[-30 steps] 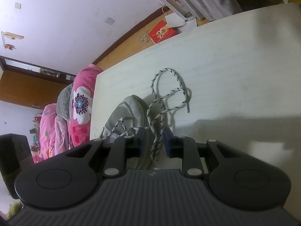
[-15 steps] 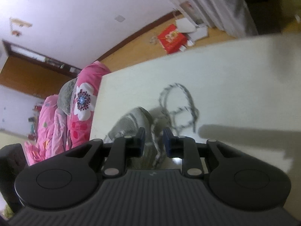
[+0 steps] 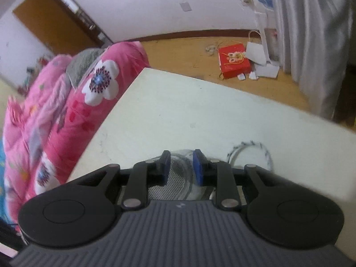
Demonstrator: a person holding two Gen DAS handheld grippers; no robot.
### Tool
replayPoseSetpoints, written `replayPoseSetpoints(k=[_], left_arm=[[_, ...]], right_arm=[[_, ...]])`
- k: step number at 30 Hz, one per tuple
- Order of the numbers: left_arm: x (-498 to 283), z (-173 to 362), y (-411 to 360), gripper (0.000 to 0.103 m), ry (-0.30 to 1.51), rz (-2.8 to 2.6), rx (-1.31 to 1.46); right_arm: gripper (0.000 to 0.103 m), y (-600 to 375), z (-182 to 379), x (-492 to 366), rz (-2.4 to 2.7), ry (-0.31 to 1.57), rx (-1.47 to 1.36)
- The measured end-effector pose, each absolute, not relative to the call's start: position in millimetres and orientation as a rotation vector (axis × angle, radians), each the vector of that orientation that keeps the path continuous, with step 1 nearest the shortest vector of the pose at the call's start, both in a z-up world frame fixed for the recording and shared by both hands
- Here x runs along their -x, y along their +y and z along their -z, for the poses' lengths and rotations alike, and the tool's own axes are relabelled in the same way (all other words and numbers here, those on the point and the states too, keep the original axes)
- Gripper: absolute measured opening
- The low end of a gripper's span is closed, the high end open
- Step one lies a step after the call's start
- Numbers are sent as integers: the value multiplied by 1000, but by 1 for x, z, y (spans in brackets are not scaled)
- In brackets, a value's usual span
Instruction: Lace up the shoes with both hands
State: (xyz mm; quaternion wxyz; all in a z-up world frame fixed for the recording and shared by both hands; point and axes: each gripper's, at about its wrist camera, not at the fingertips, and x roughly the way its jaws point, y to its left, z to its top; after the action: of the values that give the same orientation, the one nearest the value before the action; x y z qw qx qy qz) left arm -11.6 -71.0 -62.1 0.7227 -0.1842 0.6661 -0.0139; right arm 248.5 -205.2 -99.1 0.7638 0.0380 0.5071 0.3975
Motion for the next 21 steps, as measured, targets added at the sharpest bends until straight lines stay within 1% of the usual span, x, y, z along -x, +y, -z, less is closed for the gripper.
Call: replayPoseSetpoints(k=[6, 21], left_arm=[[32, 65, -55, 2, 1471, 5, 402], [76, 65, -22, 2, 1523, -56, 265]], right_arm=[[23, -194, 97, -251, -813, 1131, -10], [24, -186, 91, -235, -761, 1102, 88]])
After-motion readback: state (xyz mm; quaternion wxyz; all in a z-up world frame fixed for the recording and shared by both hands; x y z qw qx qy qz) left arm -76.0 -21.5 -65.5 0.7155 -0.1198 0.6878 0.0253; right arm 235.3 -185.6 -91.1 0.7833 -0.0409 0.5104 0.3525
